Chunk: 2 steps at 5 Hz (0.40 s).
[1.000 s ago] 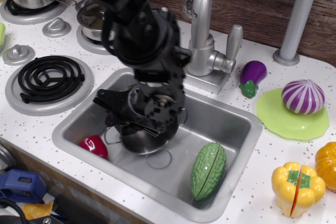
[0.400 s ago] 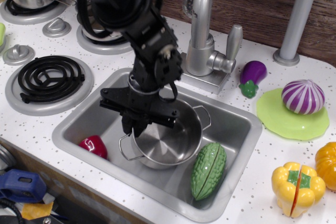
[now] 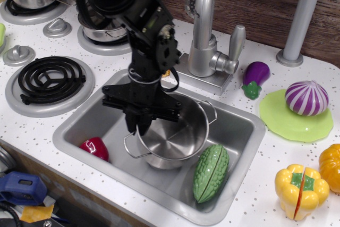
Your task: Flip pot upright in sink
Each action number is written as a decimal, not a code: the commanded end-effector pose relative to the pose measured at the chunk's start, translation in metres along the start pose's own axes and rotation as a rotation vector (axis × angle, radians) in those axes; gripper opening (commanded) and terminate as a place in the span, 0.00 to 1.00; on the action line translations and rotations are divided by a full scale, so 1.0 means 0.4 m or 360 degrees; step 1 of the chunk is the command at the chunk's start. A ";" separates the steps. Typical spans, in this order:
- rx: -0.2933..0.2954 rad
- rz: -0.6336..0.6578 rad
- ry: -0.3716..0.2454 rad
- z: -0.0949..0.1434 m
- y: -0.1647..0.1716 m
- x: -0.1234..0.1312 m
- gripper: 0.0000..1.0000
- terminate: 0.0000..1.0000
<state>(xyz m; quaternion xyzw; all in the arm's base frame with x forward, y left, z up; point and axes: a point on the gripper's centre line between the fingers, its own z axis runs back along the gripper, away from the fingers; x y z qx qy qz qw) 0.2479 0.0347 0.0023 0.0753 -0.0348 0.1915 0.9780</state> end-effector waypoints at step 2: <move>-0.0024 0.0023 -0.0072 0.029 0.000 0.024 1.00 1.00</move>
